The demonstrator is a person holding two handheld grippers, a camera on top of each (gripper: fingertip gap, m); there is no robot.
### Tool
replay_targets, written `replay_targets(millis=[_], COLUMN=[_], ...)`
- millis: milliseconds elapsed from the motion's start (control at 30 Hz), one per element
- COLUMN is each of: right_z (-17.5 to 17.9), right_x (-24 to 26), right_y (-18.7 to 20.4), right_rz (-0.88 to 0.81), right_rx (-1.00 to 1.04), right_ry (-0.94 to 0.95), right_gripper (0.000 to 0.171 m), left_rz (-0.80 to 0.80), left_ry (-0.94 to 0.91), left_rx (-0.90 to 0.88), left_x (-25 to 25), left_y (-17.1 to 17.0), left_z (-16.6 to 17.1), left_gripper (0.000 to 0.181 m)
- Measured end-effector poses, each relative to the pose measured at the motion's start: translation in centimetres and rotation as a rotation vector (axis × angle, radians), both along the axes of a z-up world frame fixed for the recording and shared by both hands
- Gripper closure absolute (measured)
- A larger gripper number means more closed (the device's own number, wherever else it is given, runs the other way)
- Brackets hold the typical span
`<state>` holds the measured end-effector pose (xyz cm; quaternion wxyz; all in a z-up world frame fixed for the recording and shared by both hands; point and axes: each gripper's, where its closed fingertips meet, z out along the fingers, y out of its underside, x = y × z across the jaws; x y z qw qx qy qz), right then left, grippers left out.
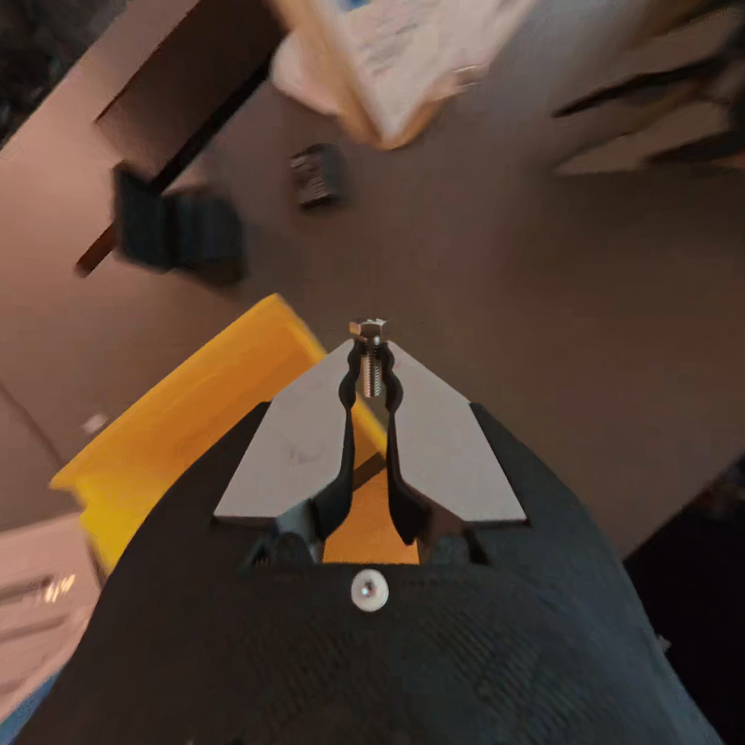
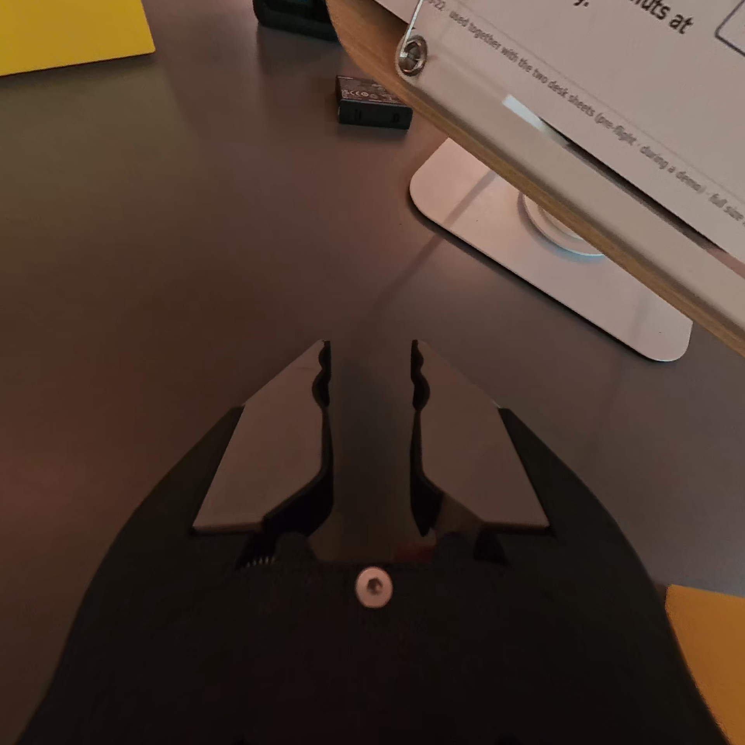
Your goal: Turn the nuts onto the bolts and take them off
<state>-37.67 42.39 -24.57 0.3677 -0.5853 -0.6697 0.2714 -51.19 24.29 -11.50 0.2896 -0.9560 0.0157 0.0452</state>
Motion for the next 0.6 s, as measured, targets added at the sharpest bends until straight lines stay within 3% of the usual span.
replay_targets(millis=[33, 100, 200, 333, 433, 600], right_z=[0.0, 0.1, -0.1, 0.0, 0.1, -0.2], right_x=[0.0, 0.1, 0.3, 0.6, 0.8, 0.6], right_y=[0.2, 0.5, 0.7, 0.8, 0.8, 0.9], right_rz=[-0.005, -0.015, -0.024, -0.028, -0.026, -0.022], right_rx=[-0.008, -0.027, -0.053, -0.065, -0.072, -0.087], right_ry=[0.003, 0.009, 0.008, 0.013, 0.015, 0.002], right_gripper=[0.135, 0.135, 0.135, 0.135, 0.136, 0.136], left_rz=[-0.075, -0.237, -0.425, -0.495, -0.528, -0.523], left_ry=[-0.011, -0.008, 0.035, 0.220, 0.241, 0.100], left_rx=[0.002, -0.051, -0.243, -0.489, -0.502, -0.400], left_x=[3.1, 9.1, 15.5, 17.0, 18.1, 20.1], left_y=[0.8, 1.9, 2.0, 1.5, 2.1, 3.8], left_z=[-0.1, -1.8, -7.3, -13.9, -15.6, -15.6], left_gripper=[0.174, 0.174, 0.174, 0.174, 0.174, 0.168])
